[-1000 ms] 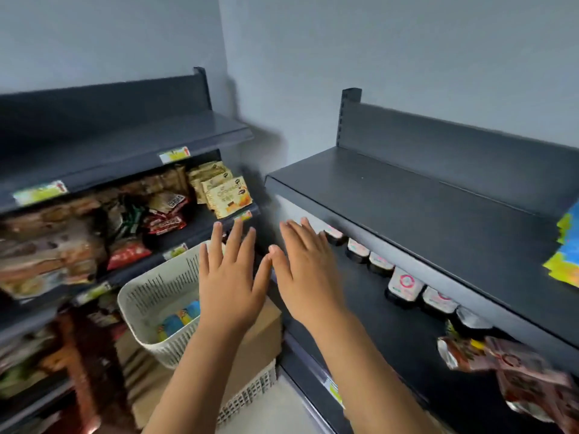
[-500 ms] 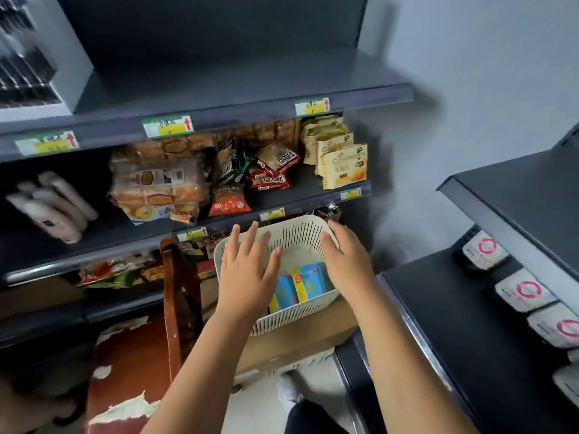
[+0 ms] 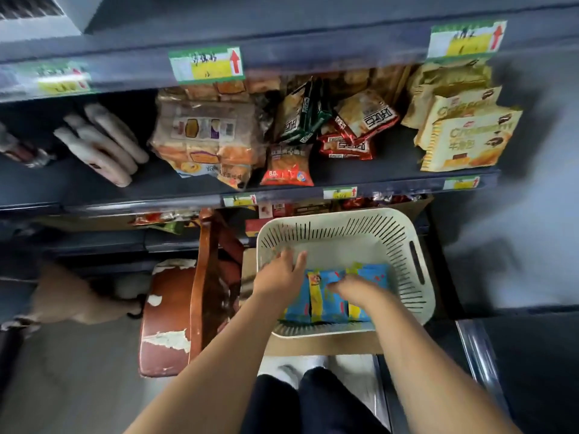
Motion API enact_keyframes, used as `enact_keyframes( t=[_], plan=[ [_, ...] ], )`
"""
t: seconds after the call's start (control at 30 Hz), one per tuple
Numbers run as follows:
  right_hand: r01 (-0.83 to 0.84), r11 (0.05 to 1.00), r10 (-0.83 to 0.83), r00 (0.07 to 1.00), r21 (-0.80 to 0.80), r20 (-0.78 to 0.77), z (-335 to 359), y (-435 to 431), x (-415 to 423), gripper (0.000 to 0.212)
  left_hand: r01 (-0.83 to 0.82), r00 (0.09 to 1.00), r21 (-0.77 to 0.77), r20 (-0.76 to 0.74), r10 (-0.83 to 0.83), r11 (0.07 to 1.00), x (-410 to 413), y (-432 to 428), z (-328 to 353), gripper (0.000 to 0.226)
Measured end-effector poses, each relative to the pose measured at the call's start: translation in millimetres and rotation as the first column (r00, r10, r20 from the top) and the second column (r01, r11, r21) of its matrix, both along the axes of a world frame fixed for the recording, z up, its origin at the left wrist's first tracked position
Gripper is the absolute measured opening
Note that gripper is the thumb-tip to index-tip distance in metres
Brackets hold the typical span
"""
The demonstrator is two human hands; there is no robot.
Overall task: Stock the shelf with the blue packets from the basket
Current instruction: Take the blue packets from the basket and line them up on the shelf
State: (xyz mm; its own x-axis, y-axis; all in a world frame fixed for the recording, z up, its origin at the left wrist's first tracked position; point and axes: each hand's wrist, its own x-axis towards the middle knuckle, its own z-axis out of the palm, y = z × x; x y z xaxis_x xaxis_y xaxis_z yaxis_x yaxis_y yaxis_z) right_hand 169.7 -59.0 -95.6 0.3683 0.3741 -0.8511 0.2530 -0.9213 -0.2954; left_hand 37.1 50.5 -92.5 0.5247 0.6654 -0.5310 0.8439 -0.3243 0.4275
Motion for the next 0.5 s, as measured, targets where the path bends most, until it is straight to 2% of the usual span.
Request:
enact_keyframes(
  t=[0.1, 0.17, 0.23, 0.3, 0.37, 0.5],
  plan=[
    [-0.027, 0.998, 0.03, 0.997, -0.055, 0.065, -35, 12, -9, 0.034, 0.106, 0.988, -0.076, -0.108, -0.113, 0.992, 7, 6, -37, 0.042],
    [0.046, 0.998, -0.04, 0.992, -0.046, 0.116, -59, 17, -10, 0.039, 0.184, 0.965, -0.111, -0.169, -0.201, 0.977, 11, 11, -61, 0.042],
    [0.113, 0.993, -0.108, 0.981, -0.02, 0.163, -65, 20, -11, 0.041, 0.261, 0.928, -0.113, -0.245, -0.281, 0.959, 12, 14, -80, 0.047],
    [0.152, 0.988, -0.145, 0.968, -0.021, 0.204, -74, 22, -11, 0.035, 0.331, 0.888, -0.099, -0.303, -0.345, 0.938, 14, 16, -94, 0.057],
    [0.189, 0.982, -0.176, 0.953, -0.03, 0.246, -81, 23, -11, 0.032, 0.36, 0.873, -0.081, -0.321, -0.367, 0.929, 15, 17, -104, 0.063],
    [0.122, 0.992, -0.125, 0.96, 0.027, 0.25, -92, 26, -15, 0.031, 0.369, 0.884, 0.033, -0.323, -0.339, 0.929, 17, 22, -109, 0.05]
  ],
)
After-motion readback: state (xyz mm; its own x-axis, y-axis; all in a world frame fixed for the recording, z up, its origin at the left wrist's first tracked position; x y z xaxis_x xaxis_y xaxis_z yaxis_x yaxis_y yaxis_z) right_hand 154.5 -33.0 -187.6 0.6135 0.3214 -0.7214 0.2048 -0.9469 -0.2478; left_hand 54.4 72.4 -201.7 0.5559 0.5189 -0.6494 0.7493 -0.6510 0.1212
